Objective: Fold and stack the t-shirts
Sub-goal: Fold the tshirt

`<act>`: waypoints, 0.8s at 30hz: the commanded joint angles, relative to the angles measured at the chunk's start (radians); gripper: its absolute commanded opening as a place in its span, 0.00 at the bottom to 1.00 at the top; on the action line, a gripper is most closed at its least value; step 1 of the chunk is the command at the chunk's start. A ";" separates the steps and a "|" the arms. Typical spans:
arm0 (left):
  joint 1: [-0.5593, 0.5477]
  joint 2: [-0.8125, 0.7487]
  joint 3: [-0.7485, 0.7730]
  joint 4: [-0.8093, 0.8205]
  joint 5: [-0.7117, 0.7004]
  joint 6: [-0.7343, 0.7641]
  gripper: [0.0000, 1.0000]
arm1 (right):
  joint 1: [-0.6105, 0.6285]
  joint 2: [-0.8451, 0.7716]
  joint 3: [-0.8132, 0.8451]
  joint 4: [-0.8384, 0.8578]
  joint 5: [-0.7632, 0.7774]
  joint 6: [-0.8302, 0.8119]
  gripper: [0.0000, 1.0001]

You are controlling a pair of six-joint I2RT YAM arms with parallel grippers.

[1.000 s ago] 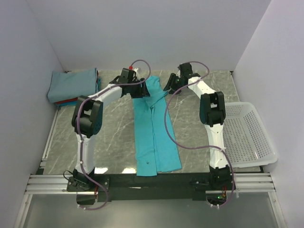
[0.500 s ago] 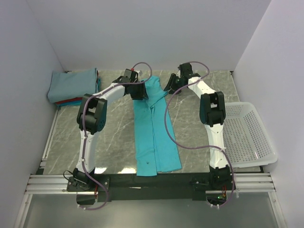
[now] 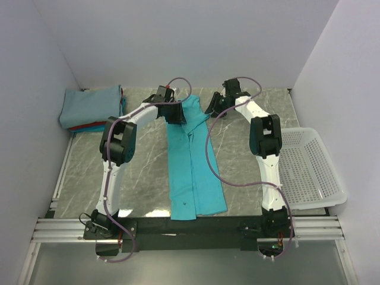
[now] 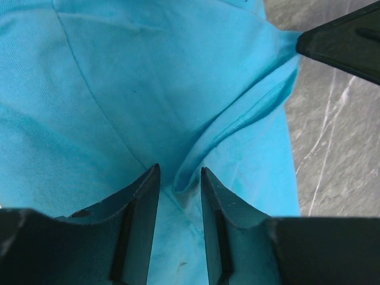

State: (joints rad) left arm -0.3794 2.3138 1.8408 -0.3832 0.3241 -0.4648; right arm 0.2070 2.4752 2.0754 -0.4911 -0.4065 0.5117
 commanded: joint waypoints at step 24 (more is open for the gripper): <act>-0.001 -0.267 -0.294 0.213 0.118 -0.071 0.00 | 0.009 -0.022 0.017 0.040 -0.017 -0.006 0.54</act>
State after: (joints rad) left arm -0.3801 2.1216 1.5715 -0.2523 0.4026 -0.5117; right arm 0.2153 2.4775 2.0769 -0.4808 -0.4164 0.5087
